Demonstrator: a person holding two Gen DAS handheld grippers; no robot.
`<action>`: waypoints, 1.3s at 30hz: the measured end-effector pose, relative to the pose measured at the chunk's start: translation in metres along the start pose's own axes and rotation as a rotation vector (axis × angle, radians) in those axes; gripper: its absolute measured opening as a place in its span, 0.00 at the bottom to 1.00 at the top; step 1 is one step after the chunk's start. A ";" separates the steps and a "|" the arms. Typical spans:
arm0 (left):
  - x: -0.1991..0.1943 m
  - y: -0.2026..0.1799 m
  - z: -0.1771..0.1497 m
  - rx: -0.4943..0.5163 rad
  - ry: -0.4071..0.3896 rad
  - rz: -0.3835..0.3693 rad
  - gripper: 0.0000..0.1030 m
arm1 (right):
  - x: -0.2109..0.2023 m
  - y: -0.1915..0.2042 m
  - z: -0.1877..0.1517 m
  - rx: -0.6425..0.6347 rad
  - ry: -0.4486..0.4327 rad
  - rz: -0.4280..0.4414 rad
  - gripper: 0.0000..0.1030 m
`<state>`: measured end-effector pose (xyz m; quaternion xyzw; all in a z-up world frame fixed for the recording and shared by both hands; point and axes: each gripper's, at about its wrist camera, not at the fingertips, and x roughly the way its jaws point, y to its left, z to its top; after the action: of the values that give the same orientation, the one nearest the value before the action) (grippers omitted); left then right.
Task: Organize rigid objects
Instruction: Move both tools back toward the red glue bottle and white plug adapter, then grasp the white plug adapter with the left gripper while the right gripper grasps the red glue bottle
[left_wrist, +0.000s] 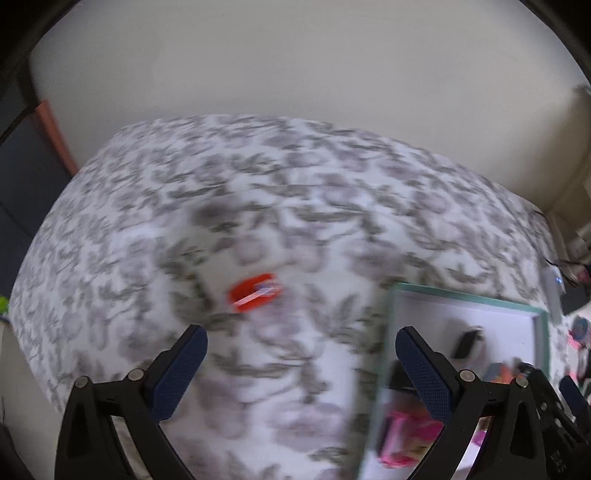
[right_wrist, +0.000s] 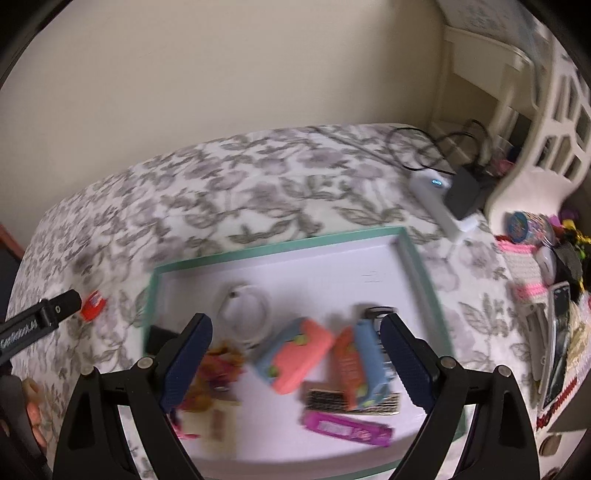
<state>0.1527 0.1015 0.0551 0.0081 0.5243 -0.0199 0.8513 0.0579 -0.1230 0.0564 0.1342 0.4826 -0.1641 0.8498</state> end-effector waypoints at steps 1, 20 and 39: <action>0.001 0.011 0.000 -0.013 0.003 0.022 1.00 | 0.000 0.008 -0.001 -0.014 -0.001 0.006 0.90; 0.010 0.178 -0.002 -0.250 0.025 0.104 1.00 | 0.003 0.153 -0.013 -0.202 0.009 0.220 0.90; 0.088 0.189 0.025 -0.323 0.072 -0.038 1.00 | 0.094 0.248 -0.004 -0.393 0.127 0.230 0.90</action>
<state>0.2226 0.2870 -0.0134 -0.1379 0.5511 0.0487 0.8215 0.2017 0.0904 -0.0099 0.0302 0.5392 0.0396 0.8407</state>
